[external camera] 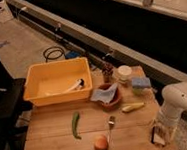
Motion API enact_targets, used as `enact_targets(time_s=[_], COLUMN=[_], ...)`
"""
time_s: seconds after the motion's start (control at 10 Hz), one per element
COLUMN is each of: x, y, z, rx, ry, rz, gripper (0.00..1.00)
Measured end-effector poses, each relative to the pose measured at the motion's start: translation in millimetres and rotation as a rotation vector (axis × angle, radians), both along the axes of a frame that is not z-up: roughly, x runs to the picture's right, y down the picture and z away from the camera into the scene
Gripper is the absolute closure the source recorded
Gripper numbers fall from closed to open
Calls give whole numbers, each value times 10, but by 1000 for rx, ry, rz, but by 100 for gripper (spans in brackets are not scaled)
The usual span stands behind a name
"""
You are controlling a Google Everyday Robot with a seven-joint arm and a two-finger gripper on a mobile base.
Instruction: Wipe tray with eraser
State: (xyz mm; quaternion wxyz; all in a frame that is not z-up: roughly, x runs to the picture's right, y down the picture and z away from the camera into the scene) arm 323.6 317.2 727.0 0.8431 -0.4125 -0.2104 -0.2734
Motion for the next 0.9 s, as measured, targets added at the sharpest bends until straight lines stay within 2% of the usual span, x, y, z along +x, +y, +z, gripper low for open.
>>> enact_targets(time_s=[0.2, 0.5, 0.6, 0.7, 0.9], x=[10, -10, -8, -2, -74], y=[85, 144, 158, 164, -16], z=[72, 108, 95, 69, -12], rx=[-23, -42, -42, -43, -25], ry=[-7, -56, -83, -85, -37], rz=[26, 54, 80, 92, 58], gripper=[37, 64, 76, 86, 99])
